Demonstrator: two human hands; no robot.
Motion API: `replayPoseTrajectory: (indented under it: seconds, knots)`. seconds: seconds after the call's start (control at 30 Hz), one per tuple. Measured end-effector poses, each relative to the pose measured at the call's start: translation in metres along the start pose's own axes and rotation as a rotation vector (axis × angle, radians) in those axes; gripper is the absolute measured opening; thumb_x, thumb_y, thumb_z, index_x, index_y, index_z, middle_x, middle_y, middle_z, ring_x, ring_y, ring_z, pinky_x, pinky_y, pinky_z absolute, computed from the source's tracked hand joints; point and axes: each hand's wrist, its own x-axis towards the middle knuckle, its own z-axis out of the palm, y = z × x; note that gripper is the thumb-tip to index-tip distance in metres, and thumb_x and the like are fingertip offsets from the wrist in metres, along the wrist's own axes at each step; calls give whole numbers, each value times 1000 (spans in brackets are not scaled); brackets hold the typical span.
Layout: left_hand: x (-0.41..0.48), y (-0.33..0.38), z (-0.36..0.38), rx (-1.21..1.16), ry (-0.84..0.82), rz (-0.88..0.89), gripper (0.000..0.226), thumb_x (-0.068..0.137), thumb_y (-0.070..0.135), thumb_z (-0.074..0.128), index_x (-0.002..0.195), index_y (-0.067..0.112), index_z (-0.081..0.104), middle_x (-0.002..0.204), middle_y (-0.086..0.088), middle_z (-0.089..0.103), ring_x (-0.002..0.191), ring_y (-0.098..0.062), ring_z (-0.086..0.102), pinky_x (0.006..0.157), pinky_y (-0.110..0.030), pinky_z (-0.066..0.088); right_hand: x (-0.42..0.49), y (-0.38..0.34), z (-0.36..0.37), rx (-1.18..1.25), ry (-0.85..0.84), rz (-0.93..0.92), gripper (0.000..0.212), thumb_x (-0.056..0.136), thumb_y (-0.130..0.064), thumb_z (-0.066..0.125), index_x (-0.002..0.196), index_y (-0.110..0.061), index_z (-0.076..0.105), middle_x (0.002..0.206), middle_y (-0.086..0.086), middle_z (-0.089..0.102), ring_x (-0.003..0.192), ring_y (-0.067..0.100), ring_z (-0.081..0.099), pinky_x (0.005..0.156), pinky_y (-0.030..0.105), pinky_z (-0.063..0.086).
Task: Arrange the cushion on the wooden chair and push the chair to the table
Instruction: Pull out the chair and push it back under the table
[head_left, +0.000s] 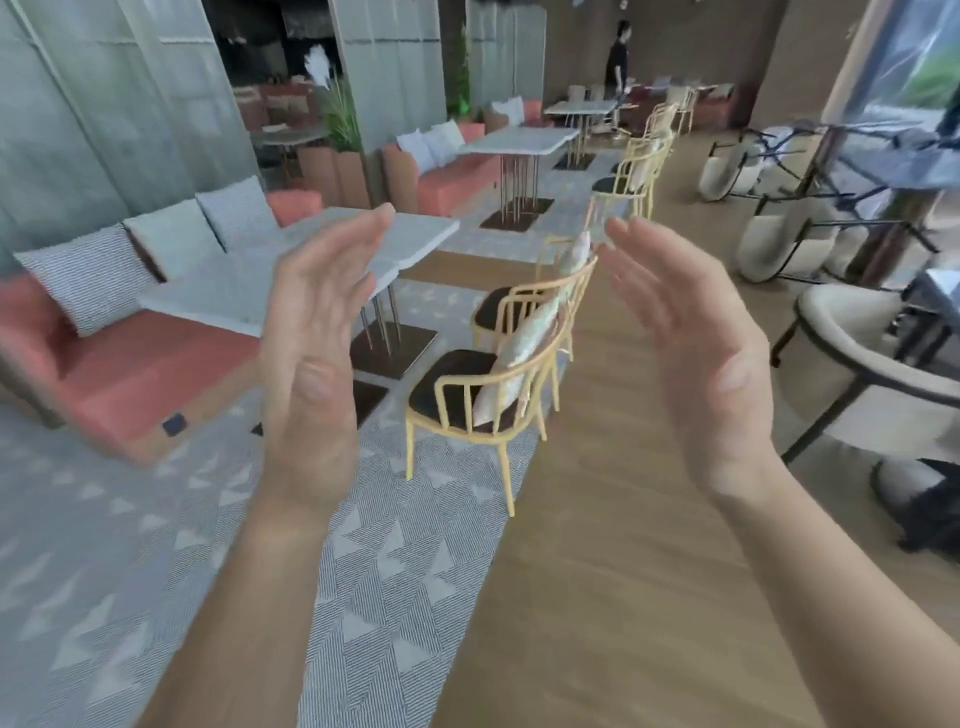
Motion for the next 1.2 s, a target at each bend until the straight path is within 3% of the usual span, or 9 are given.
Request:
replayPoseTrajectory:
  seconds: [0.13, 0.27, 0.47, 0.67, 0.87, 1.07, 1.2]
  knots:
    - [42, -83, 60, 15, -28, -35, 97, 89, 88, 46, 145, 10, 43, 162, -18, 46, 156, -35, 38, 126, -55, 30, 28, 83, -65, 20, 7, 4, 98, 93, -77, 45, 151, 1, 34, 157, 22, 42, 149, 34, 43, 122, 49, 34]
    - [87, -155, 117, 27, 10, -29, 88, 87, 88, 48, 144, 21, 47, 157, -7, 52, 154, -35, 40, 126, -54, 32, 75, 162, -130, 64, -18, 18, 101, 93, -77, 44, 153, 3, 30, 158, 25, 40, 149, 36, 43, 122, 51, 35]
    - [156, -235, 167, 109, 155, -59, 91, 86, 90, 48, 146, 21, 47, 157, -7, 52, 153, -37, 41, 124, -53, 33, 162, 262, -205, 142, -114, 10, 97, 94, -77, 42, 153, -1, 27, 158, 26, 39, 149, 42, 41, 122, 50, 36]
    - [211, -335, 191, 189, 238, -77, 92, 86, 90, 47, 146, 20, 47, 156, -8, 53, 153, -35, 43, 124, -52, 35, 231, 387, -239, 238, -196, -24, 95, 95, -75, 44, 153, -2, 26, 159, 23, 35, 149, 45, 39, 121, 51, 35]
    - [271, -453, 202, 235, 307, -84, 92, 87, 89, 47, 145, 18, 45, 155, -11, 52, 152, -38, 43, 124, -57, 33, 299, 502, -260, 291, -287, 61, 100, 93, -78, 43, 154, -1, 29, 160, 22, 38, 149, 36, 42, 122, 49, 34]
    - [340, -532, 210, 273, 367, -75, 89, 86, 89, 48, 145, 22, 48, 154, -3, 56, 152, -38, 43, 124, -58, 33, 376, 595, -283, 381, -329, 36, 92, 91, -80, 44, 154, -14, 33, 160, 15, 40, 150, 35, 42, 122, 50, 33]
    - [358, -585, 212, 411, 423, -97, 88, 88, 88, 47, 146, 21, 49, 154, -5, 56, 151, -39, 44, 123, -57, 33, 401, 666, -285, 473, -418, 54, 98, 93, -78, 44, 154, -4, 29, 161, 22, 37, 151, 38, 39, 123, 48, 32]
